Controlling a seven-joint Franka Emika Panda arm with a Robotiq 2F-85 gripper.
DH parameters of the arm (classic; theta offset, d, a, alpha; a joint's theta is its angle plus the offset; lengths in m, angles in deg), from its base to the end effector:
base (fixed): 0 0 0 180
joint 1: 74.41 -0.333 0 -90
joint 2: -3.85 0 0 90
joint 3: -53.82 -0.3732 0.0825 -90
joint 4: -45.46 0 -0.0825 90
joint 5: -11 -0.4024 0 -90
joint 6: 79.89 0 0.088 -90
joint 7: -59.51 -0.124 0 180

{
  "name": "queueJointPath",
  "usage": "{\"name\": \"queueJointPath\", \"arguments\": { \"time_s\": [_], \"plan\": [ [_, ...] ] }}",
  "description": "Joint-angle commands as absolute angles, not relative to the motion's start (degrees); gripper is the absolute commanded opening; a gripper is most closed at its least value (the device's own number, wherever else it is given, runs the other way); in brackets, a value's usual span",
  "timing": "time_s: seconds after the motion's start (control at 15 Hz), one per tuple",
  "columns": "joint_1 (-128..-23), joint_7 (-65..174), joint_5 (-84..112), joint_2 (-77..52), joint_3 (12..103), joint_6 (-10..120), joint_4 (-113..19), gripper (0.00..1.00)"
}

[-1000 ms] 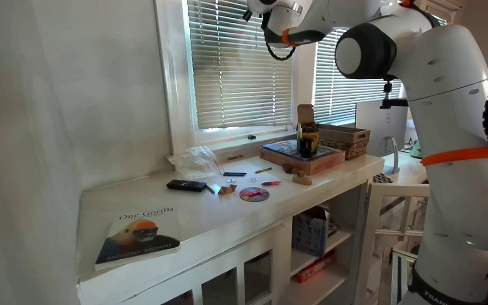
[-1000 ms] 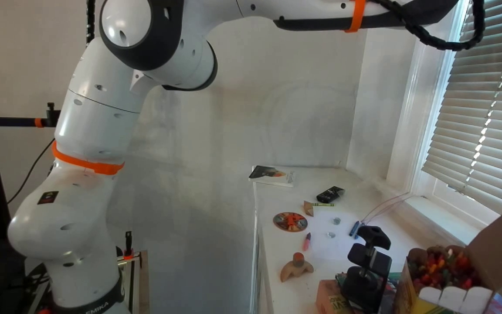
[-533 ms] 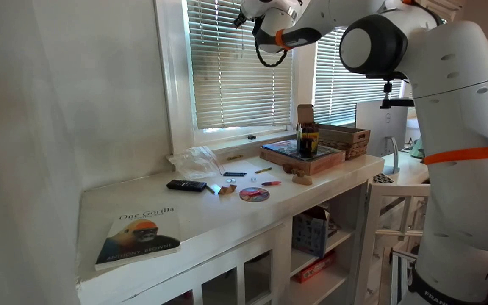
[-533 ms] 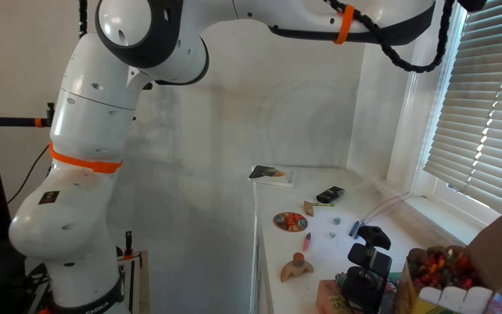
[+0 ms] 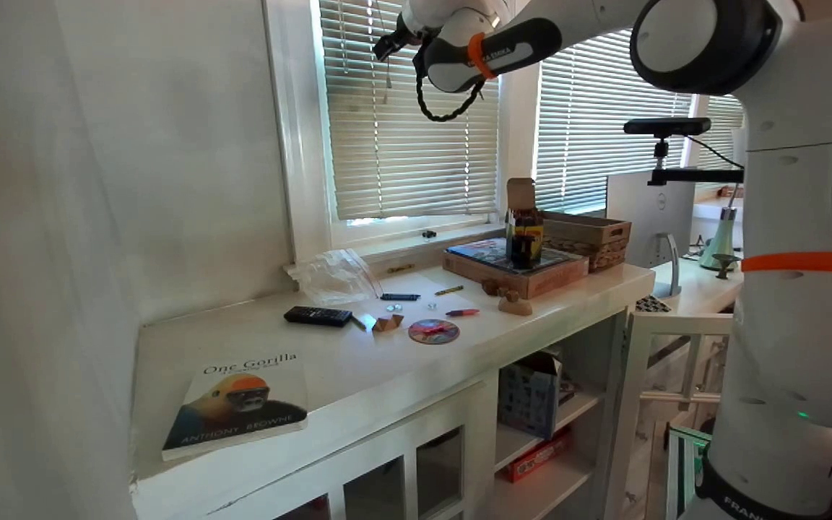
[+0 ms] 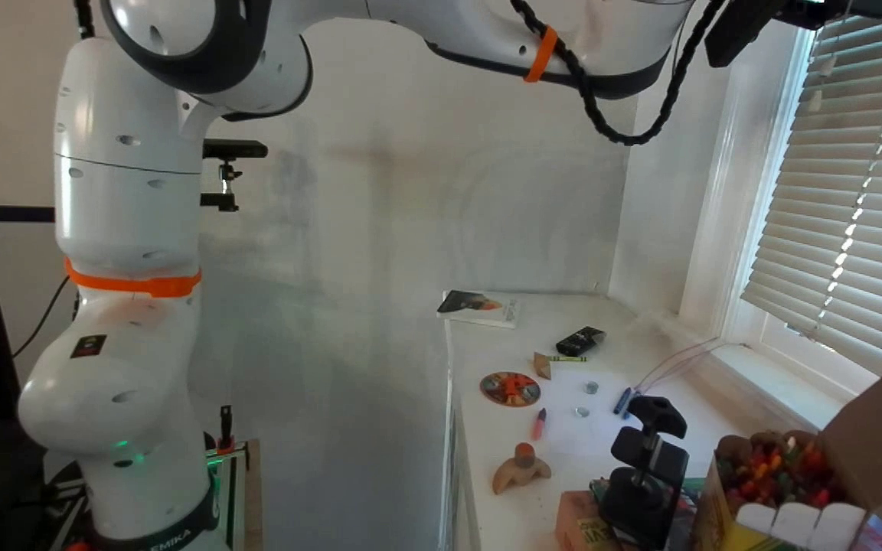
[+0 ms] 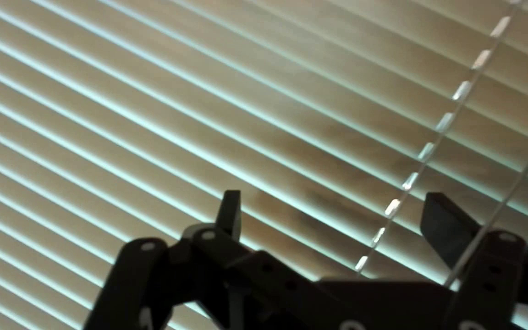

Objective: Close the blinds

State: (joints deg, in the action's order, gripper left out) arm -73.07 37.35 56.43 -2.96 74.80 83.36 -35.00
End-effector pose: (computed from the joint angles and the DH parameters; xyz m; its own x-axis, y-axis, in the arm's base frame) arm 0.6347 -0.1982 0.8395 0.3540 0.2932 0.8881 -0.4572 -0.7741 0.4378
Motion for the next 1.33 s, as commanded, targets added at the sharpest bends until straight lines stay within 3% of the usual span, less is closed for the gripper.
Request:
{"name": "queueJointPath", "arguments": {
  "time_s": [0.0, 0.6, 1.27],
  "plan": [
    [-73.3, 39.6, 47.7, 4.3, 72.1, 83.9, -46.5, 1.0],
    [-73.0, 52.5, 16.8, 14.3, 66.0, 74.6, -60.8, 1.0],
    [-70.7, 53.9, 2.3, 18.6, 64.6, 38.0, -57.8, 1.0]
  ]
}}
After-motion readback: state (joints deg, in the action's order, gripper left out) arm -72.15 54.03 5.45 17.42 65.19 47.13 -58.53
